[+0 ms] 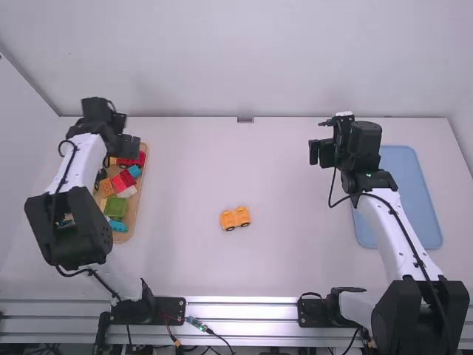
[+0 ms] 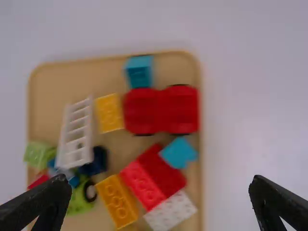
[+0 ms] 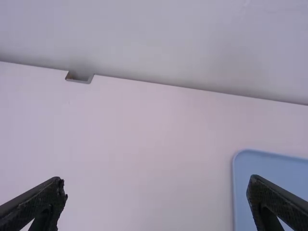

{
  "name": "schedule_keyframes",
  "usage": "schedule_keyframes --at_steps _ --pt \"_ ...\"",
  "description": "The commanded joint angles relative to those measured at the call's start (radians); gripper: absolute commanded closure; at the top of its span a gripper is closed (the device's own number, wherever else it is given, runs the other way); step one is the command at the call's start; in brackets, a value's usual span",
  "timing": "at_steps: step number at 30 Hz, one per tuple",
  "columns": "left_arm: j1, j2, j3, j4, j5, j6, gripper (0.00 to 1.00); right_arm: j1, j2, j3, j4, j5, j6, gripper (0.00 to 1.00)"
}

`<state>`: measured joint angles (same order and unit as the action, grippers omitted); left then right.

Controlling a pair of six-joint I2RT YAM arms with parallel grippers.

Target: Assemble lego blocks to make yellow taxi

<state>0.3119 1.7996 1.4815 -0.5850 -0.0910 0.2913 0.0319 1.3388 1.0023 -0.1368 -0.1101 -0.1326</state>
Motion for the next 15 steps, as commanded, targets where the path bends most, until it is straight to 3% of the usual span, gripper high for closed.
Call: schedule_keyframes --at_steps 1,9,15 --pt "0.086 -0.029 -0.024 0.011 -0.004 -0.152 0.01 0.002 0.007 0.032 0.003 0.0 0.005 0.01" --pt "0.22 -0.029 -0.032 0.006 -0.003 -0.42 0.01 0.002 0.007 0.032 0.015 -0.001 0.006 0.01" --pt "0.232 -0.029 -0.032 0.021 0.04 -0.403 0.01 0.002 0.007 0.032 0.026 0.0 0.005 0.01"
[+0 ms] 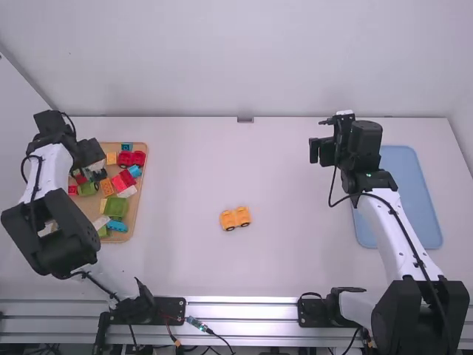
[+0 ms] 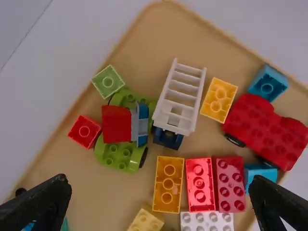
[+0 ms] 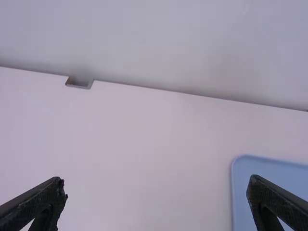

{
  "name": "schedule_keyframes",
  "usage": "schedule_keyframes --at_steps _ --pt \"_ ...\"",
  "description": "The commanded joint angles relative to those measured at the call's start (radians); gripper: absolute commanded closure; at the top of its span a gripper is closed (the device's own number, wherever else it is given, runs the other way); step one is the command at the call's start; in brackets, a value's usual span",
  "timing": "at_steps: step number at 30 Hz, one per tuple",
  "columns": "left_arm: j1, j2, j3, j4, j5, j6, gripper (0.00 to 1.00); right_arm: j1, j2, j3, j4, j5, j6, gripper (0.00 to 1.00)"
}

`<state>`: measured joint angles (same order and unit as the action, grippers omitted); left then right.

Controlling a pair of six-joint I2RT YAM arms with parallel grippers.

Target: Assemble lego blocks to make yellow taxi

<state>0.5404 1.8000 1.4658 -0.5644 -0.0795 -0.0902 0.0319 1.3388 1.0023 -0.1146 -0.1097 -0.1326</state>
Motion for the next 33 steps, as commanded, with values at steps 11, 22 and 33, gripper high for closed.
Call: schedule_keyframes --at_steps 11,22,33 --pt "0.002 0.112 0.094 0.012 0.151 0.07 0.0 0.002 0.007 0.032 0.024 -0.001 0.006 0.01" --pt "-0.035 0.448 0.609 -0.338 0.143 0.156 0.01 0.002 0.007 0.032 0.021 -0.001 0.043 0.01" --pt "-0.062 0.617 0.81 -0.454 0.103 0.191 0.0 0.002 0.007 0.032 0.021 -0.002 0.07 0.01"
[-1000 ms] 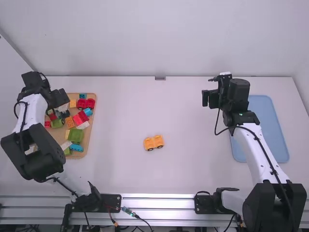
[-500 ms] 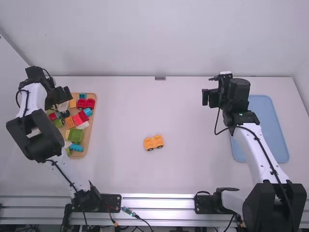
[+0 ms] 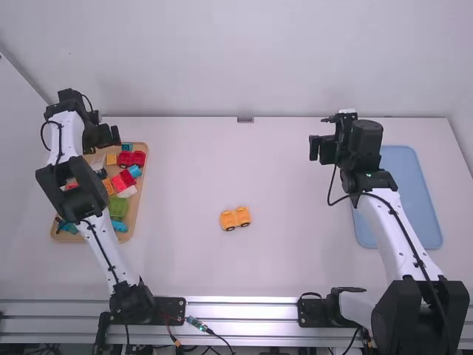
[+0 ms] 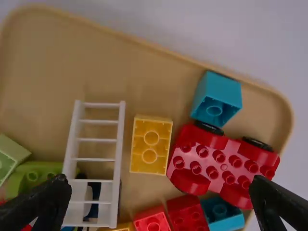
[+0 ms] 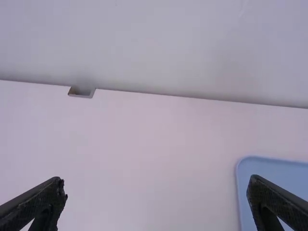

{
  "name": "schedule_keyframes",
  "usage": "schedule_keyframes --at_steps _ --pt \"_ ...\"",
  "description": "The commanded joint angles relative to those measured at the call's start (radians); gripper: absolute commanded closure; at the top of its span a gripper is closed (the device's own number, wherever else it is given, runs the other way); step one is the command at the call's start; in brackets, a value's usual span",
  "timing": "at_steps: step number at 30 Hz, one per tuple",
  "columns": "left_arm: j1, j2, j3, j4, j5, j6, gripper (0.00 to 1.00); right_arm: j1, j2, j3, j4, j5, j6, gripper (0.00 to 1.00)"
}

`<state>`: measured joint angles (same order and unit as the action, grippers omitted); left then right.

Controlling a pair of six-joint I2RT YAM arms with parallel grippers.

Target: Assemble lego blocks to make yellow taxi

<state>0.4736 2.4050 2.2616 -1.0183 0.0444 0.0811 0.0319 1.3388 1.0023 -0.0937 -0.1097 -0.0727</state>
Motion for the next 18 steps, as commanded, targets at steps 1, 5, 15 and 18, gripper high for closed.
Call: schedule_keyframes --at_steps 1,5,15,18 --pt "0.005 0.012 0.011 0.004 -0.024 0.02 0.0 0.002 0.007 0.032 0.0 -0.001 0.01 0.01" --pt "0.01 0.012 -0.031 0.062 -0.034 0.027 0.08 0.002 0.007 0.032 0.0 -0.001 0.024 0.01" --pt "0.007 0.012 -0.126 0.166 -0.026 0.045 0.22 0.002 0.007 0.032 0.0 -0.002 0.024 0.01" --pt "0.013 0.012 -0.139 0.171 -0.027 0.044 0.23 0.003 0.007 0.032 -0.003 -0.002 0.024 0.01"
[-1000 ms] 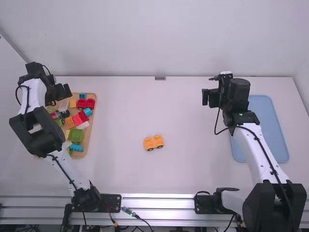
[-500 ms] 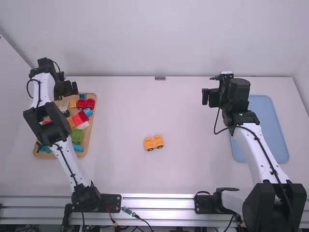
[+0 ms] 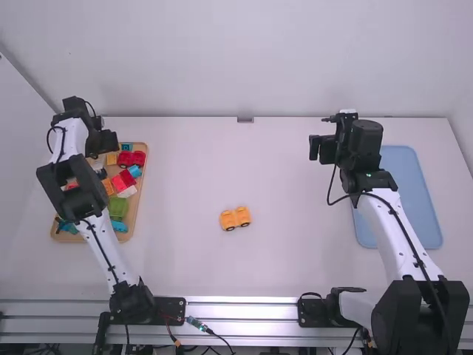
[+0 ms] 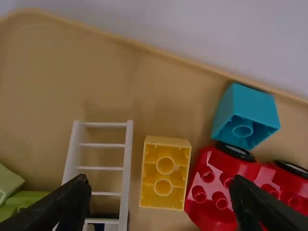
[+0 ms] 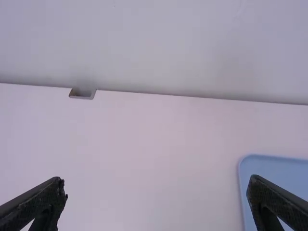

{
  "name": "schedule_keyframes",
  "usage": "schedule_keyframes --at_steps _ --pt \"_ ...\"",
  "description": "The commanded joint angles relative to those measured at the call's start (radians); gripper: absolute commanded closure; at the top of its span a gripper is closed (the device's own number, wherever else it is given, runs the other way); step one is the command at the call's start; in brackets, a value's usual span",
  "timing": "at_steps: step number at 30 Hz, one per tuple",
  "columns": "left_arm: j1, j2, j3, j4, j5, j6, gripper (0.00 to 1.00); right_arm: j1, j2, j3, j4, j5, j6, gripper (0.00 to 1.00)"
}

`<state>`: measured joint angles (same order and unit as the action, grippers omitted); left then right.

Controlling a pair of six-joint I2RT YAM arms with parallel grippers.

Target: Assemble lego blocks to make yellow taxi

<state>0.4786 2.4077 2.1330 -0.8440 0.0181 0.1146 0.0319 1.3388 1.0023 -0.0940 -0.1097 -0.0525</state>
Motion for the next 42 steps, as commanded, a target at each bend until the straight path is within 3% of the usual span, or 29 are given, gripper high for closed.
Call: schedule_keyframes --at_steps 1,4,8,15,17,29,35,42 --pt "0.003 0.01 -0.021 0.007 0.0 0.008 0.23 0.003 0.007 0.032 -0.005 -0.002 0.004 0.01" --pt "0.006 0.01 -0.051 0.039 -0.001 0.009 0.23 0.003 0.007 0.032 -0.015 -0.002 0.004 0.0" --pt "0.004 0.01 -0.068 0.045 -0.009 0.007 0.31 0.002 0.007 0.032 -0.023 -0.001 0.004 0.01" --pt "0.004 0.01 -0.073 0.053 -0.008 0.008 0.33 0.002 0.007 0.032 -0.026 -0.002 0.004 0.01" --pt "0.009 0.01 -0.073 0.052 -0.008 0.008 0.39 0.002 0.007 0.032 -0.029 -0.001 0.004 0.01" --pt "0.005 0.01 -0.122 0.1 -0.01 0.009 0.39 0.001 0.007 0.032 -0.044 -0.001 0.004 0.01" --pt "0.006 0.01 -0.126 0.097 -0.037 0.009 0.45 0.001 0.007 0.032 -0.044 -0.001 0.003 0.01" --pt "0.005 0.01 -0.142 0.116 -0.036 0.009 0.41 0.002 0.007 0.032 -0.045 -0.001 0.003 0.01"
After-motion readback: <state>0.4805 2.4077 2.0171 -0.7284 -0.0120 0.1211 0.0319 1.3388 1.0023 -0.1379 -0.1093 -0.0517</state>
